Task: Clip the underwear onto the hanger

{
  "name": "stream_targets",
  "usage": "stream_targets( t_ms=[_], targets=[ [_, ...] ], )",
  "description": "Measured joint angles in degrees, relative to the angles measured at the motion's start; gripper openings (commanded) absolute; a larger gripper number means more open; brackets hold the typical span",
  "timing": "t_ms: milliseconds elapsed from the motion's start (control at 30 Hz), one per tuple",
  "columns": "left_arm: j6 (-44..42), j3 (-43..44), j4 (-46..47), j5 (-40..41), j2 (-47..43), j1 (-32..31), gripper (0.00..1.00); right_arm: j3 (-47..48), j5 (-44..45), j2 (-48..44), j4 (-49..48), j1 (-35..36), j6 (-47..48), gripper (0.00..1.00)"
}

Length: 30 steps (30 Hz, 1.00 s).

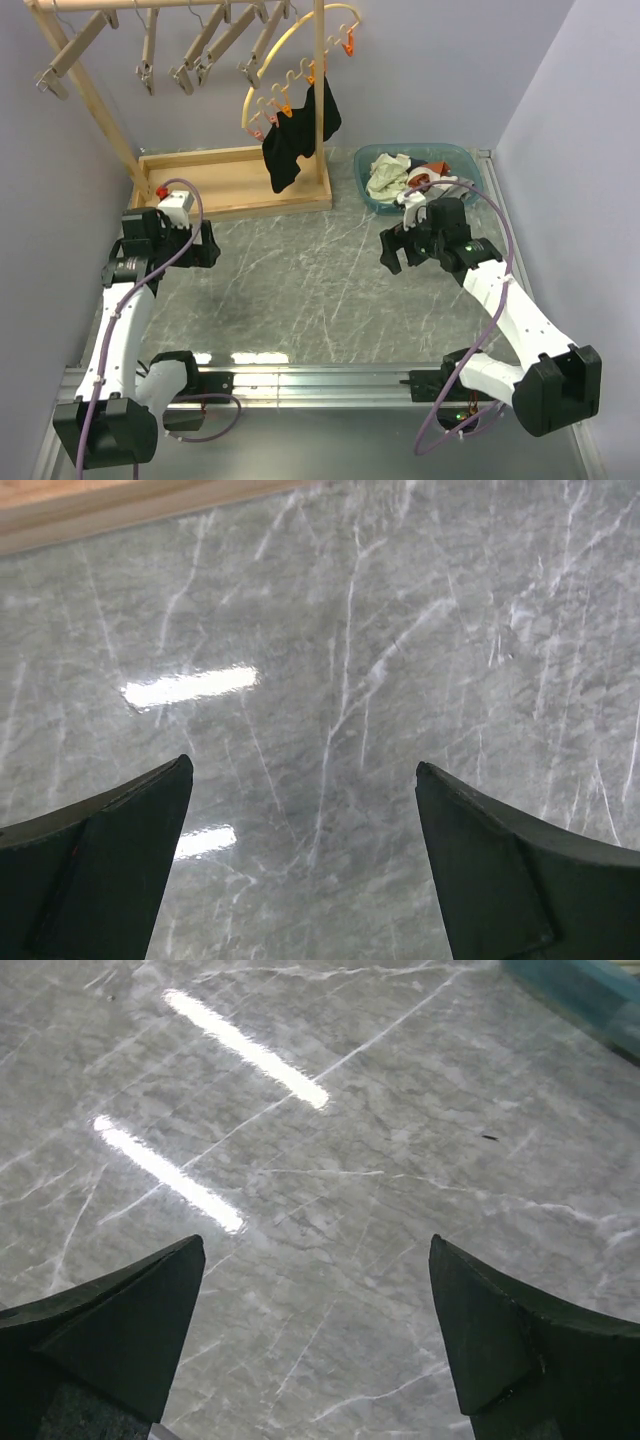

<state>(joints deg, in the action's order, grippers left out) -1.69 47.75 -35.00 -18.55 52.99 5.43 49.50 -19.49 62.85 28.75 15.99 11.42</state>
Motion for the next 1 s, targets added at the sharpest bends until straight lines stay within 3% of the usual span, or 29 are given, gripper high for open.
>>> stream_targets(
  t_ms=[133, 333, 733, 1000],
  targets=[
    [1.36, 2.19, 0.28, 1.07, 0.31, 0.00, 0.99, 3.72, 3.15, 2.82, 1.77, 0.00, 0.39, 1.00],
    [4.48, 5.84, 3.10, 4.92, 0.37, 0.00, 0.99, 20.20, 8.35, 14.62, 5.77, -1.07, 2.51, 1.00],
    [6.08, 6.12, 8.13, 8.68, 0.44, 0.00, 0.99, 55.56, 4.81, 42.40, 15.23, -14.80, 7.89, 0.96],
    [6.08, 4.96, 10.60, 7.04, -1.77, 0.00, 0.99, 63.17, 5.66, 53.83, 18.53, -15.30, 9.53, 0.94]
  ],
)
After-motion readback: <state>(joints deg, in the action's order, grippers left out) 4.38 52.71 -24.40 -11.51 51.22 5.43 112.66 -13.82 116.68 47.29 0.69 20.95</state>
